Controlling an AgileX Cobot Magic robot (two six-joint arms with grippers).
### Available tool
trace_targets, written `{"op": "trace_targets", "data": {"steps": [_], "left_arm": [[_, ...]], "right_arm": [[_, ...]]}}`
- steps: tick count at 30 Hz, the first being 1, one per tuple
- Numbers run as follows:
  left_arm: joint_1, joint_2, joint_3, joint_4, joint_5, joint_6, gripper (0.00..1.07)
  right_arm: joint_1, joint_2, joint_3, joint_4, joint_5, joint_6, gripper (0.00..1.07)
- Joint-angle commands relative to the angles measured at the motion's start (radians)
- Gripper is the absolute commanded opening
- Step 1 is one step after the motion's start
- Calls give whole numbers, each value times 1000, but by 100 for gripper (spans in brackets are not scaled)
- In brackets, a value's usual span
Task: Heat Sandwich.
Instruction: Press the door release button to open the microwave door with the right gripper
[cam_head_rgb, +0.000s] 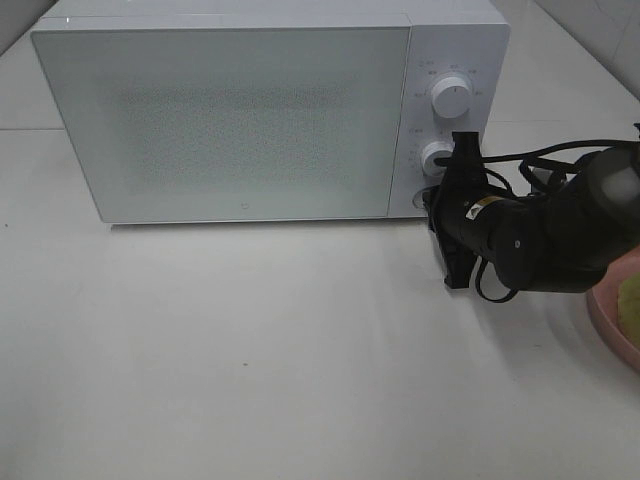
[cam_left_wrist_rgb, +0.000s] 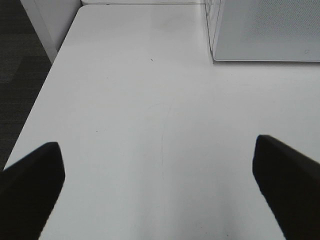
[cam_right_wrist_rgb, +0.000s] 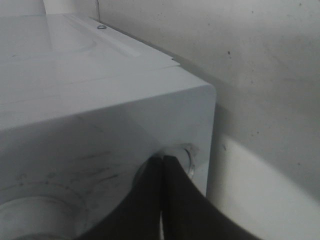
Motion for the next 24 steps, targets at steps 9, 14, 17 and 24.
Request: {"op": "trace_targets", "data": {"steps": [9,14,17,24], "left_arm": [[2,-29,2,-7,-11,0,98],[2,-29,2,-7,-11,0,98],[2,-29,2,-7,-11,0,98],[2,-29,2,-7,-11,0,98]], "right_arm": [[-5,-6,-71,1,-212,-6,0],[-5,12,-127,2,-268,-43,0],[-5,38,-166,2,-320,-42,0],[-5,45,-173,4,-316,-38,0]]}}
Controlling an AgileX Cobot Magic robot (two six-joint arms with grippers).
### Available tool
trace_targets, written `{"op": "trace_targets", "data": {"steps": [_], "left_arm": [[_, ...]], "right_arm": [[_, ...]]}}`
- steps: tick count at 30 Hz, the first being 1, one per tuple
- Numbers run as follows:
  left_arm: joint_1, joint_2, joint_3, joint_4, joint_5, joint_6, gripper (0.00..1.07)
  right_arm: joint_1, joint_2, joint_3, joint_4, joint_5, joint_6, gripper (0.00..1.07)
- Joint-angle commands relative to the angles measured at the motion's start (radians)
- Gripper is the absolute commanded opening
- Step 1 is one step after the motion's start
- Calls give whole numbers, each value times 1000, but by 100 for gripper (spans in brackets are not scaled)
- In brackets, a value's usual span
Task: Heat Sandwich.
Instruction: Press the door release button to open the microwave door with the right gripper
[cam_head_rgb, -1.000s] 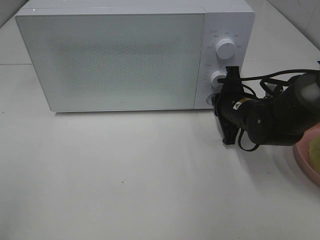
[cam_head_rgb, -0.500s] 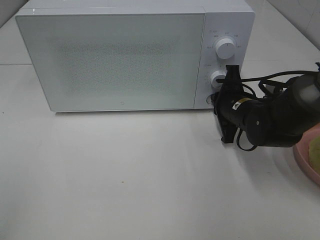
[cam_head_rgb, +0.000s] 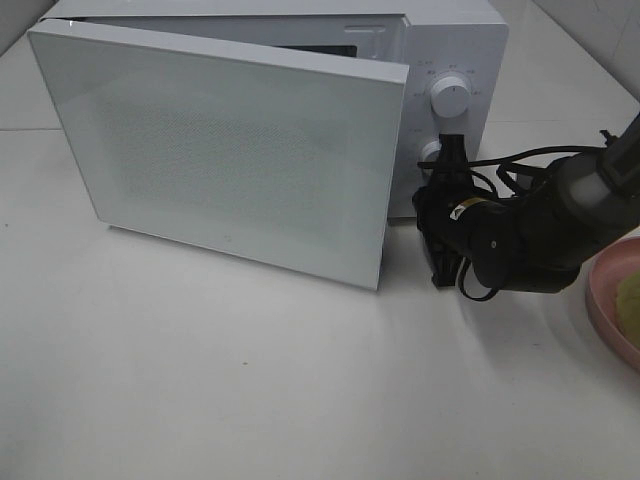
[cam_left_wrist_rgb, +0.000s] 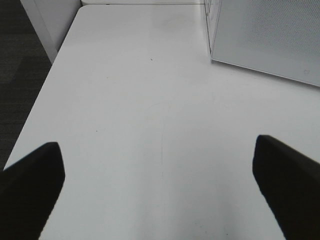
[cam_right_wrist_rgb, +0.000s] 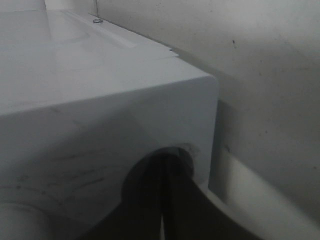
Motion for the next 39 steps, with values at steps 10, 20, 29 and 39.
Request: {"op": "trace_targets", "data": {"steps": [10,20,29,39], "left_arm": [[2,-29,2,-7,-11,0,98],[2,-29,2,-7,-11,0,98],[2,-29,2,-7,-11,0,98],[2,-29,2,-7,-11,0,98]], "right_arm": [[-22,-16,-102,-35,-283,-17,0],[-20,-16,-102,-42,-178,4,0],[-18,-57,-36,-47,-66,-1,0],[-18,-153,57,-89,190,-78,0]]}}
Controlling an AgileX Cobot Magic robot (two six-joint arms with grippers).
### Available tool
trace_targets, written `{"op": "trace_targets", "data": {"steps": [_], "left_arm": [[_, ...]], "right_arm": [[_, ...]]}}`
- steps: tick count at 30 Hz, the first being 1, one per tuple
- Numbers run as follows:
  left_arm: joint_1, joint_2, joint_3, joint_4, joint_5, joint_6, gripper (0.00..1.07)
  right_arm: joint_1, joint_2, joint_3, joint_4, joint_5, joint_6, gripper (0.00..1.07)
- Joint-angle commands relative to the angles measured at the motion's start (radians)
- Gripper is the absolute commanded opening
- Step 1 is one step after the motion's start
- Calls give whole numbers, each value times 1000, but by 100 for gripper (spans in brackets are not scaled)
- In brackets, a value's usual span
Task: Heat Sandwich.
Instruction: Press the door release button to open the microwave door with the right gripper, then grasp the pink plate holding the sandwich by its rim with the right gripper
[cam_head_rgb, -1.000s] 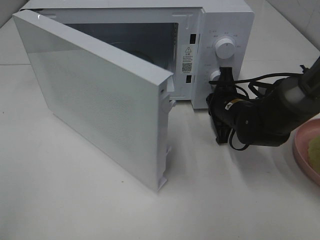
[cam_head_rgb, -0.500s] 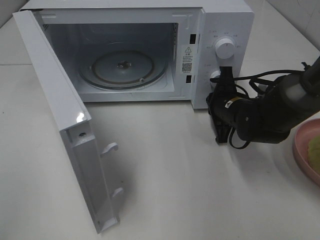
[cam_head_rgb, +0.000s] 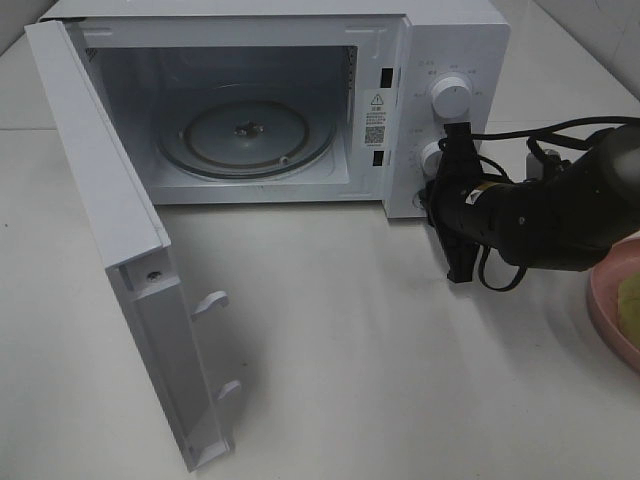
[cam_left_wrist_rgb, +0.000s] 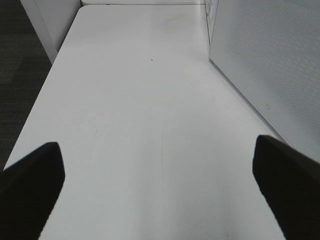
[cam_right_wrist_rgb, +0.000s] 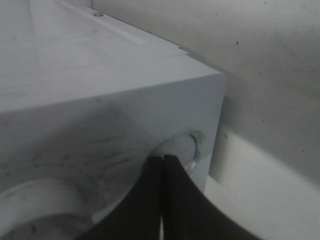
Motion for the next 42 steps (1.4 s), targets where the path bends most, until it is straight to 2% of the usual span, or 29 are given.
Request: {"op": "trace_targets", "data": {"steps": [1,7,11,18,25,28,33,38,42], "left_arm": [[2,-29,2,-7,-11,0,98],[2,-29,2,-7,-11,0,98],[2,-29,2,-7,-11,0,98],[2,-29,2,-7,-11,0,98],[2,-29,2,-7,-11,0,98],[2,-29,2,-7,-11,0,98],[2,-29,2,-7,-11,0,98],[2,-29,2,-7,-11,0,98],[2,-29,2,-7,-11,0,98]], "right_arm": [[-2,-39,12,-44,23,-28,0],[-2,-96,47,-48,126,-126,0],[-2,-138,47,-48,265,-214,0],[-2,-250,47,-48,584,-498,2],[-2,-312,47,-51,778,-747,4],[-2,-351,47,-99,878,-958,5],[-2,-396,46,-190,963,-1144,6],[-2,-431,46,-242,1046,-1213,7],[-6,-470,46,-340,1157,-1231,9]]}}
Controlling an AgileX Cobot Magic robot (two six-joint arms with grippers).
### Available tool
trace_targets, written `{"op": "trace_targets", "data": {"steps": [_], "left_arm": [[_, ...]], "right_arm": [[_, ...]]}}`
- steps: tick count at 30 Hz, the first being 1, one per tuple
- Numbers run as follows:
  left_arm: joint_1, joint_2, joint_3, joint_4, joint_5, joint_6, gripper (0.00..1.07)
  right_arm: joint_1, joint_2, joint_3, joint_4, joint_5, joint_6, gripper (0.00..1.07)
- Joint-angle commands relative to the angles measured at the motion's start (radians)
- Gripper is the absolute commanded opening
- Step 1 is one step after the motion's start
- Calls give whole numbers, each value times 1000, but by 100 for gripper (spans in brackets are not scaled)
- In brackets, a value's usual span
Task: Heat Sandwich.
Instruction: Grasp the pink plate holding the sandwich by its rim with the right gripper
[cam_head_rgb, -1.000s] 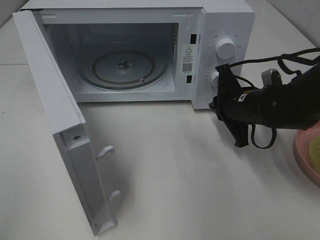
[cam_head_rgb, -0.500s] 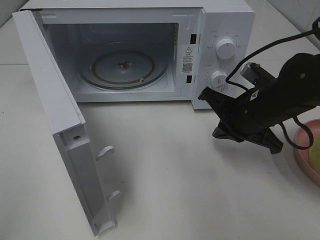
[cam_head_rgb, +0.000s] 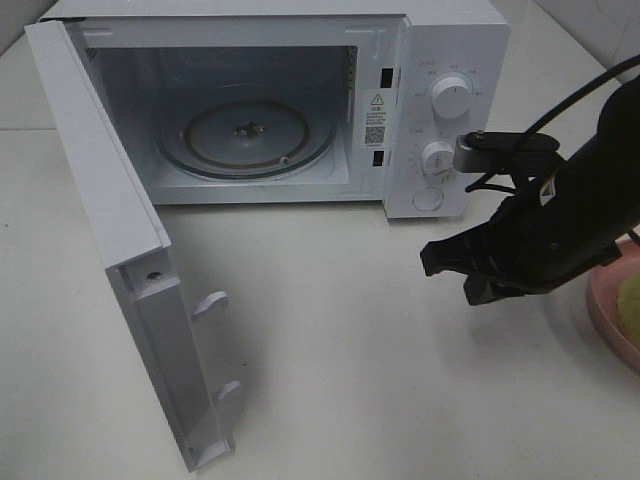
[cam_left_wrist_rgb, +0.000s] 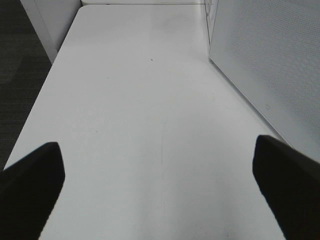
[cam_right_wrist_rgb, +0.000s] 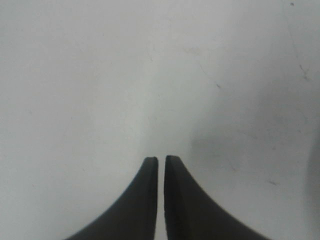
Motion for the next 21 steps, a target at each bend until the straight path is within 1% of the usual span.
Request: {"op": "trace_targets", "data": {"steps": [1,3,7,10,11,12,15,16,17,19,20,21], "left_arm": [[2,-29,2,-7,-11,0,98],[2,-29,2,-7,-11,0,98],[2,-29,2,-7,-11,0,98],[2,-29,2,-7,-11,0,98],[2,-29,2,-7,-11,0,98],[2,-29,2,-7,-11,0,98],[2,-29,2,-7,-11,0,98],[2,-29,2,-7,-11,0,98],[2,-29,2,-7,-11,0,98],[2,-29,2,-7,-11,0,98],[2,-29,2,-7,-11,0,98],[2,-29,2,-7,-11,0,98]], "right_arm": [[-6,-27,0,-61,69,-23,9],[-6,-63,-5,-119,144,-23,10],[-8,-86,-24,-148,220,-22,11],[-57,-101,-52,-156,303,-22,14],[-89,-101,-63,-160,330,-22,15],[-89,-101,-63,-160,330,-22,15],[-140,-102,-77,-165,349,-22,19],[-171,-102,-84,-167,353,-22,23],[-171,-102,-84,-167,353,-22,23],[-204,-102,-90,-167,355,-22,29],[-217,-102,-93,-167,354,-22,33],[-244,-102,-101,-167,354,-23,42]]}}
